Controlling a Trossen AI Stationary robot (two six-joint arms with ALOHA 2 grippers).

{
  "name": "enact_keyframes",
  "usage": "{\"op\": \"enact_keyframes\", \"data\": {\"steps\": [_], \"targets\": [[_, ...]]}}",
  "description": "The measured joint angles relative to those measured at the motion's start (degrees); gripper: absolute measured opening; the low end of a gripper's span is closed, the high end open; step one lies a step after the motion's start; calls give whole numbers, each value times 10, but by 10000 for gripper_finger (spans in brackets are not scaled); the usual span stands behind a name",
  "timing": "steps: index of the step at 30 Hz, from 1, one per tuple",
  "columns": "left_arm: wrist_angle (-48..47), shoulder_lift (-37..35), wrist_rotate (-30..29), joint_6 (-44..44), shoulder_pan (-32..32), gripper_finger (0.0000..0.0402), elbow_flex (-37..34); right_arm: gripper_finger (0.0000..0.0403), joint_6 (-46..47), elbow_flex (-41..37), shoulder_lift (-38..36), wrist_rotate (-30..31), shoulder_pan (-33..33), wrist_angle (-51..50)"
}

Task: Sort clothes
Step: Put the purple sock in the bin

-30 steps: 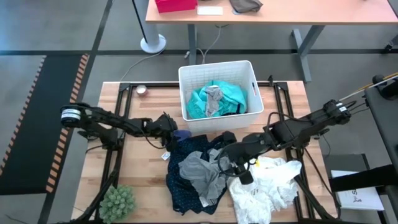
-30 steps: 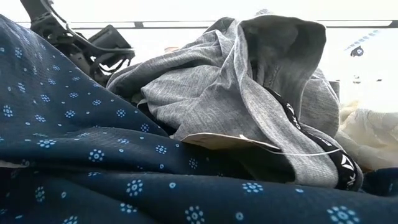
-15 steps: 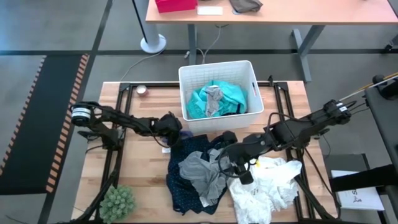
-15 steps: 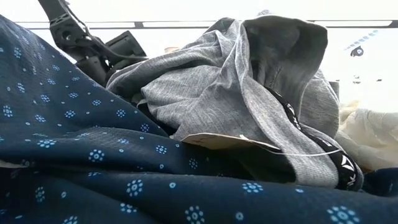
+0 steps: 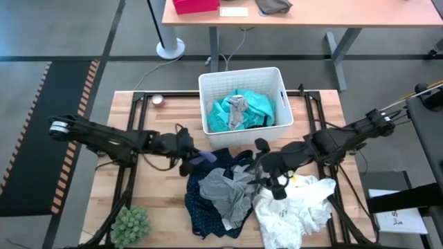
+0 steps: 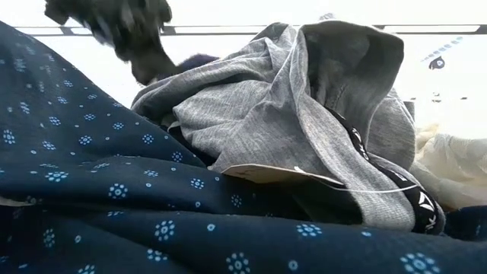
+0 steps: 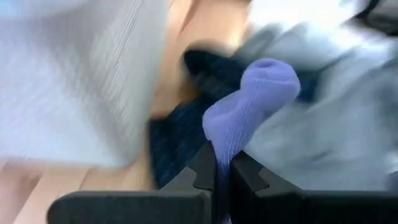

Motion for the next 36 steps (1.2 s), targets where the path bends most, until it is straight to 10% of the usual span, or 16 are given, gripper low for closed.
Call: {"op": "enact_keyframes", "data": {"steps": [18,36], "targets": [[-65,33,-144,211,-22,0,292,152,-8,0,-23,26,5,-5],[-22,190,78,182,245,6,377,125,-29,0,-23,26,5,-6]]}}
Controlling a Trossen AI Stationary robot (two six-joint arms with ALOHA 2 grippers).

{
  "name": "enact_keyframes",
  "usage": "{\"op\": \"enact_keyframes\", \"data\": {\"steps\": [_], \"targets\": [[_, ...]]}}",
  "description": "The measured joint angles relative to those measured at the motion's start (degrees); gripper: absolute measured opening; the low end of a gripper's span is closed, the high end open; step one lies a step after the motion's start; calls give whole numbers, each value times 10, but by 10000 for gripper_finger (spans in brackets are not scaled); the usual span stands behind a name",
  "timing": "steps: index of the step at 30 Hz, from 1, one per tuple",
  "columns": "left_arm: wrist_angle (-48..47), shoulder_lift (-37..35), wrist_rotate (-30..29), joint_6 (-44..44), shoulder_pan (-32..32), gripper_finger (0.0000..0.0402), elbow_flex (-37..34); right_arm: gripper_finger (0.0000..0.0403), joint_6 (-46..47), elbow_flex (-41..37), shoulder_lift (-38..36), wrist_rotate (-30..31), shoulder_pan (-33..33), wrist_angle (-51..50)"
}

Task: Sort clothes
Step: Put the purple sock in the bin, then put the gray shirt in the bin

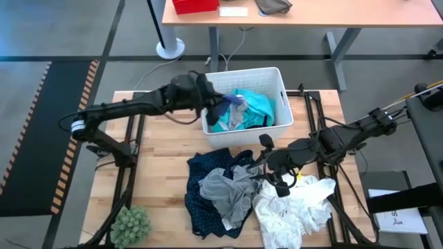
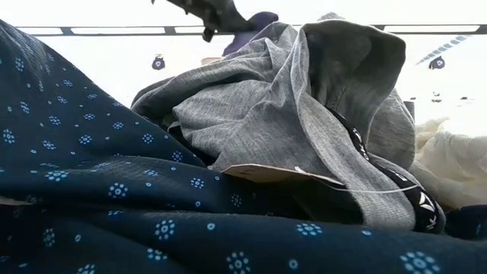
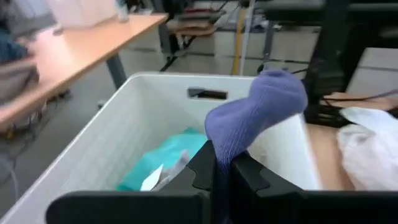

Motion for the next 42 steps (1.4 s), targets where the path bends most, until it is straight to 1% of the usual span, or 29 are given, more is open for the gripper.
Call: {"op": "enact_keyframes", "data": {"steps": [2,5,10,15,19,23,25,28,31,34,36,40,42], "targets": [[3,20,0,-23,13,18,5,123,0,0,0,0,0,-3],[0,42,0,-32,18,47,16,120,-2,0,0,0,0,-11],[-6,56,3,-18,13,116,18,102,-33,0,1,0,0,-11],[-3,39,2,-18,10,188,18,74,-18,0,9,-2,0,-7],[-2,15,2,-13,1,235,18,54,10,1,18,-4,0,-13],[-22,2,2,-11,-3,265,18,47,11,1,31,-7,0,-17],[-50,-5,1,-11,-2,273,18,52,23,1,40,-7,0,-16],[-78,-16,2,-1,-2,273,17,79,41,1,55,-16,0,-17],[-78,-36,22,18,-9,252,8,121,54,1,79,-19,2,-16],[-47,-64,34,28,-18,216,-11,169,71,1,111,-19,4,-15],[-10,-87,40,28,-24,188,-35,199,80,0,132,-18,5,-17],[63,-145,51,12,-29,131,-103,255,102,0,165,-12,4,-17],[95,-174,51,-2,-29,104,-142,279,105,0,177,2,4,-17]]}}
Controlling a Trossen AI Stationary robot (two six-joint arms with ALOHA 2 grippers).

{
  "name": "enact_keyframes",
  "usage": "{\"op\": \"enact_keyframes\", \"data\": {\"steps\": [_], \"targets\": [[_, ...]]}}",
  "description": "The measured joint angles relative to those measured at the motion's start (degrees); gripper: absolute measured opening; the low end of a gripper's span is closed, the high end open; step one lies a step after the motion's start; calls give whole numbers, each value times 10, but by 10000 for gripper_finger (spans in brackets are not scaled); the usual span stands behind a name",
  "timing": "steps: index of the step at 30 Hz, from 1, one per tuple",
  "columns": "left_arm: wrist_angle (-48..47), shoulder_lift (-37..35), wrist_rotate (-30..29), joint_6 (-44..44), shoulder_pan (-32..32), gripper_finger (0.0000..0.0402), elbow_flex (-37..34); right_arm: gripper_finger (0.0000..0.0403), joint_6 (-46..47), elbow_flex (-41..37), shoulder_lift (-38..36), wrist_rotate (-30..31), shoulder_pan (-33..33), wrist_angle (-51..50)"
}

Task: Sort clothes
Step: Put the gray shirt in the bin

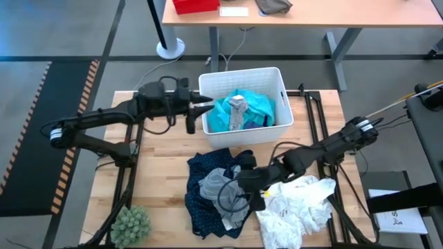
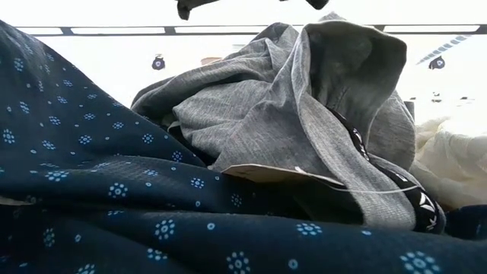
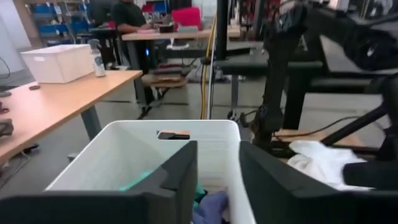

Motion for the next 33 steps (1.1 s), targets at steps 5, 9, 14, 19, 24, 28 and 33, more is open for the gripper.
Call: {"op": "enact_keyframes", "data": {"steps": [5,9,14,19,24,28,33], "targets": [[65,-66,0,-44,0,52,-96,318,8,0,26,47,-2,-4],[114,-111,1,-50,-1,31,-161,324,12,0,63,56,-2,-8],[152,-149,0,-64,-1,26,-215,325,16,0,113,56,-4,-21],[157,-163,0,-77,-1,32,-235,312,36,0,142,56,-13,-31],[156,-161,0,-80,-1,36,-237,210,31,0,146,57,-14,-30],[156,-160,0,-80,-1,36,-237,61,15,0,144,82,-14,-30],[149,-161,0,-80,-1,36,-238,19,5,24,126,95,-13,-55]]}}
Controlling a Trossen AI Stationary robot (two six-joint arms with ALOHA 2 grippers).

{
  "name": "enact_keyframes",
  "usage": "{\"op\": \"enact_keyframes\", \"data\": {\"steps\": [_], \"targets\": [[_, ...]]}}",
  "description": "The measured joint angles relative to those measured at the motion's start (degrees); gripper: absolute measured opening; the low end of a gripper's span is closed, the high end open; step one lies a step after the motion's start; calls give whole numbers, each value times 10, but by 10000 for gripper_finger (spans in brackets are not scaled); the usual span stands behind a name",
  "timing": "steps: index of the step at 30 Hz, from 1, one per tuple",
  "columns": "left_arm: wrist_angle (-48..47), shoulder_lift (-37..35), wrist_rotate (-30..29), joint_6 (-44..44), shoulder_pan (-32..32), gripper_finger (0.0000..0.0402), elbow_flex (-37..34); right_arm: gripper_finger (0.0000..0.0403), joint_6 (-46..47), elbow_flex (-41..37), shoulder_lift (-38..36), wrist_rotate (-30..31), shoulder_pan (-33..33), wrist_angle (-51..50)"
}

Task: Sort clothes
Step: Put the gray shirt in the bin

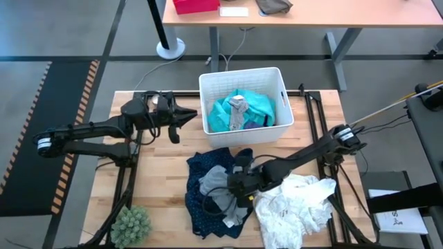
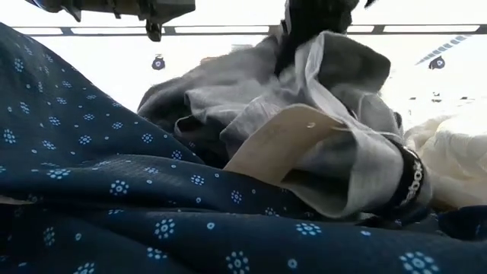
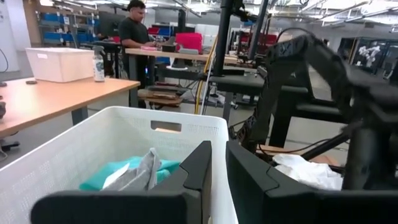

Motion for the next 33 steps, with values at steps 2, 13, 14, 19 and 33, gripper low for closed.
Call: {"op": "enact_keyframes", "data": {"steps": [2,13,14,19,33], "targets": [[-6,0,-1,0,0,36,0,11,-5,25,-10,1,3,-17],[-22,0,-1,0,0,36,0,4,-60,153,-92,6,24,-47],[-22,0,-1,0,0,36,0,4,-66,164,-98,7,25,-48],[-22,0,-2,0,0,36,0,3,-96,212,-115,21,25,-54],[-22,0,-2,2,0,36,0,2,-133,336,-116,21,25,-108]]}}
